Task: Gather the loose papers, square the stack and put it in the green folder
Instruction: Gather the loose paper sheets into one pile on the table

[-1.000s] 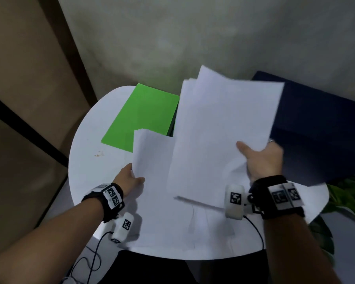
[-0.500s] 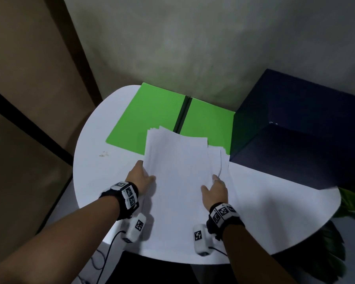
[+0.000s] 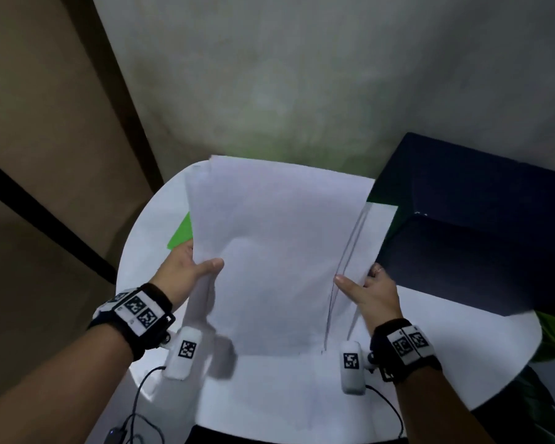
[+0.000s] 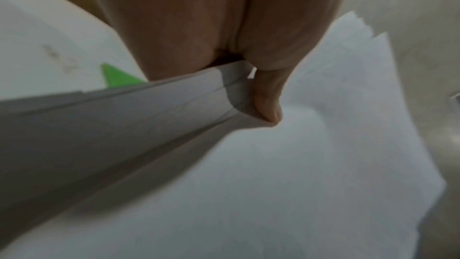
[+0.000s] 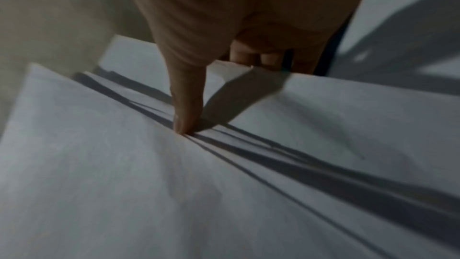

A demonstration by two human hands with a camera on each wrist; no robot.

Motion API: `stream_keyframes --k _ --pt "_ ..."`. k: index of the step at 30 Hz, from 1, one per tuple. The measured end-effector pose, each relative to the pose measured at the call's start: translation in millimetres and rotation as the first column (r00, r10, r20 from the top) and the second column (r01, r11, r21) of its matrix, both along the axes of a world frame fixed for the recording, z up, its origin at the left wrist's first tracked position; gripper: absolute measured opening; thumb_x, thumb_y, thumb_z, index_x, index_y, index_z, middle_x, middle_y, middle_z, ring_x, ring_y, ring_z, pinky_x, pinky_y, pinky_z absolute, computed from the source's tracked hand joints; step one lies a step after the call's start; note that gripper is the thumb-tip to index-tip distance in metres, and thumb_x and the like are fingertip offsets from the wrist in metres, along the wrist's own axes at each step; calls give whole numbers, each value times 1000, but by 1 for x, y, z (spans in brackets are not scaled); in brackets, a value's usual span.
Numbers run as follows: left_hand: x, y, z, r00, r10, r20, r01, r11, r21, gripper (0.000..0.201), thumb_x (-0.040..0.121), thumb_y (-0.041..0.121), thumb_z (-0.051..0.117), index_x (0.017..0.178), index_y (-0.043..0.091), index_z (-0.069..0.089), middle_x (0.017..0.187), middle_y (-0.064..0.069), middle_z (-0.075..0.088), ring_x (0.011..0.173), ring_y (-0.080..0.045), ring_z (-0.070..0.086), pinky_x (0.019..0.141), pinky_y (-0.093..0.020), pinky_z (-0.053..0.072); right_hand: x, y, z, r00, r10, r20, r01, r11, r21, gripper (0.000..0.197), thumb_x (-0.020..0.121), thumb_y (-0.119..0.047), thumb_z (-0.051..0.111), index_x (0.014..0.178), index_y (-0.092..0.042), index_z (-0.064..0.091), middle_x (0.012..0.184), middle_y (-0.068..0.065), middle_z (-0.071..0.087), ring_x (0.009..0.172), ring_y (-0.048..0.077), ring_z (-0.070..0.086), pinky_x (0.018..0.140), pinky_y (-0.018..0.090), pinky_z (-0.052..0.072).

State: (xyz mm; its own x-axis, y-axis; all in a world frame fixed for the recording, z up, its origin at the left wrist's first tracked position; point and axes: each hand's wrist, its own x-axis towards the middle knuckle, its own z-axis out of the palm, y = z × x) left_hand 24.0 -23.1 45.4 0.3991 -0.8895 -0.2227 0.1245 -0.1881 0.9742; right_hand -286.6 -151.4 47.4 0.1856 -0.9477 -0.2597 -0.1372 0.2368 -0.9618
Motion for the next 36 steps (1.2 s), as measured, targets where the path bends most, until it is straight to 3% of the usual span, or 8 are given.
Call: stream_keyframes --k 3,6,12,17,23,27,32,36 --pt "1 -7 28 1000 19 6 -19 995 -98 44 77 4 75 119 6 63 113 -9 73 102 -23 70 89 -33 54 2 4 27 991 -19 136 34 993 -109 50 60 -8 87 106 -1 67 99 8 75 90 21 72 82 34 58" --pt "-7 -7 30 998 49 44 -44 992 -122 35 80 -1 74 113 5 67 107 -6 75 98 -21 72 83 -27 57 8 11 30 996 -12 86 24 990 -136 60 47 -14 94 100 1 68 93 9 75 85 21 73 72 33 60" --pt "-28 -10 6 983 100 155 -92 994 -60 26 77 0 78 89 22 71 87 14 77 83 -5 72 81 -31 55 20 20 27 999 18 40 -14 996 -85 39 69 1 84 86 -23 58 87 -11 65 75 -2 63 59 5 50" --pt "-18 -15 22 987 99 129 -81 986 -143 22 78 -4 74 95 10 71 89 13 77 83 -2 72 74 -14 53 14 9 39 995 -16 96 35 980 -197 28 68 -2 85 89 -16 73 88 -2 77 88 15 73 78 26 57" --pt "-11 -13 5 987 39 158 -23 994 -103 46 63 -3 85 106 8 70 98 -1 78 92 -15 73 82 -26 58 15 5 35 987 135 92 -103 951 -291 51 59 11 84 99 -18 72 95 -4 77 90 11 72 79 20 55" --pt "-18 -27 7 986 28 164 -7 992 -128 47 63 -1 86 103 17 71 96 10 77 89 -4 71 81 -21 57 26 5 36 991 92 99 -63 965 -256 35 61 7 86 87 -14 77 82 -1 77 77 13 73 73 25 56" --pt "-14 -29 6 989 66 134 -50 991 -124 34 64 6 88 92 21 76 98 -1 78 93 -19 73 86 -34 57 28 -2 34 999 46 -4 -45 971 -234 40 59 -14 92 84 -19 61 79 -4 66 69 17 63 71 30 50" --pt "-17 -32 21 985 45 168 -18 986 -163 30 67 12 83 93 21 70 83 20 75 81 -1 70 76 -16 54 28 -2 58 996 8 88 16 963 -269 45 64 2 86 101 -15 67 97 1 75 92 14 73 81 32 59"
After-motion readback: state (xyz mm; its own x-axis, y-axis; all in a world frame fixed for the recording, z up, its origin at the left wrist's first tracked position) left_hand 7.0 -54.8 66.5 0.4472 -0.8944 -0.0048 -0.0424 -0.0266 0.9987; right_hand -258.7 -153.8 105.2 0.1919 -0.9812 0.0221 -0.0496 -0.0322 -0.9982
